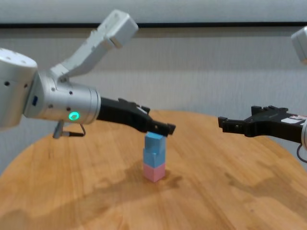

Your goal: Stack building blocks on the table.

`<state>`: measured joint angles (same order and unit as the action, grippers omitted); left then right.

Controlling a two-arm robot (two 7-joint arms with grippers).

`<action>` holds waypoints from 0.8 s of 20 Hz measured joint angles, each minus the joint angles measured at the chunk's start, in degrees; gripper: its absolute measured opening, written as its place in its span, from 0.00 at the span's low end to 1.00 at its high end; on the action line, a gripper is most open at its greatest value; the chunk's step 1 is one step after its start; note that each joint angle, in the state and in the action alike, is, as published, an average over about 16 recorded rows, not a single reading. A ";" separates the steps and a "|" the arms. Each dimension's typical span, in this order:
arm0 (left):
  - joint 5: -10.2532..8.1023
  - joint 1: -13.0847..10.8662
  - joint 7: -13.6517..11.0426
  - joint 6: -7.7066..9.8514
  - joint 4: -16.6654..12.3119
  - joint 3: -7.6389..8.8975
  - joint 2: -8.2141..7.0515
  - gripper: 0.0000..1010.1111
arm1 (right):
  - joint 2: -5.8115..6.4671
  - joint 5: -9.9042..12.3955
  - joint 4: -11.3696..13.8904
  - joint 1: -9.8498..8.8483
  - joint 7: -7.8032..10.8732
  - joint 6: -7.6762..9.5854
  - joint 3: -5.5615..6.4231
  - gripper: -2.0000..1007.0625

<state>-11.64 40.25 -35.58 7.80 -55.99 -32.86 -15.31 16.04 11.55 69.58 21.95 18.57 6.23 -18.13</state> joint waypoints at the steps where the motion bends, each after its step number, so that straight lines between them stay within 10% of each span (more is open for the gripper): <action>1: -0.22 -0.33 0.40 0.26 -1.02 0.36 -0.38 0.98 | 0.00 0.00 0.00 0.00 0.00 0.00 0.00 0.99; 16: -2.33 -9.40 8.17 5.76 -18.53 6.86 -8.67 0.99 | 0.00 0.00 0.00 0.00 0.00 0.00 0.00 0.99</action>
<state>-13.96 30.85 -27.41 13.56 -74.51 -26.00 -23.98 16.04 11.55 69.58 21.95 18.57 6.23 -18.13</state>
